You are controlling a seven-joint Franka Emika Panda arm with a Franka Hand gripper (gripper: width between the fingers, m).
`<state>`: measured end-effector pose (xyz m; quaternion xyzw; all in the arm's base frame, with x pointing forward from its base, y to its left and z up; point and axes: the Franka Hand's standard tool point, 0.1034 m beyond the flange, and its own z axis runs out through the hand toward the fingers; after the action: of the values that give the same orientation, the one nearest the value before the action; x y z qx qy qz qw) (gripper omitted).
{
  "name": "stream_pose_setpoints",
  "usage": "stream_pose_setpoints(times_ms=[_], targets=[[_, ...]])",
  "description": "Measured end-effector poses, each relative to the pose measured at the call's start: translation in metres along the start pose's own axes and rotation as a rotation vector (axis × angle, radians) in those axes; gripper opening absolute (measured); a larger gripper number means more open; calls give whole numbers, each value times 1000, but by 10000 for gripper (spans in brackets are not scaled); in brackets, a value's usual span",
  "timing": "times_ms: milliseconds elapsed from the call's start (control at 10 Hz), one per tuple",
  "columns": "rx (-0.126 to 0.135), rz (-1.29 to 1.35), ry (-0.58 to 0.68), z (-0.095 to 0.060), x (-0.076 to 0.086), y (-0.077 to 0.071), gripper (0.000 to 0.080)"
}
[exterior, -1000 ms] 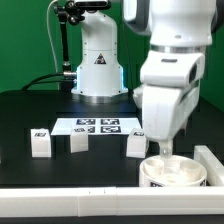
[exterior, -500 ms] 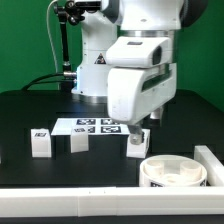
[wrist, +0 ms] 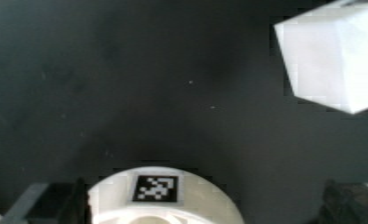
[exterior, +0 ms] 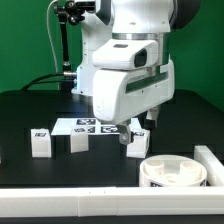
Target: Assemble stool
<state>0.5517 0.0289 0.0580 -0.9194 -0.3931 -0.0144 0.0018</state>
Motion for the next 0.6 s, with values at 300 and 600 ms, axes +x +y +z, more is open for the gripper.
stream_pose_setpoints(times_ms=[300,600], targets=[[25,359,21,5,-14,8,649],[36,547,40,9,-16,4,649]])
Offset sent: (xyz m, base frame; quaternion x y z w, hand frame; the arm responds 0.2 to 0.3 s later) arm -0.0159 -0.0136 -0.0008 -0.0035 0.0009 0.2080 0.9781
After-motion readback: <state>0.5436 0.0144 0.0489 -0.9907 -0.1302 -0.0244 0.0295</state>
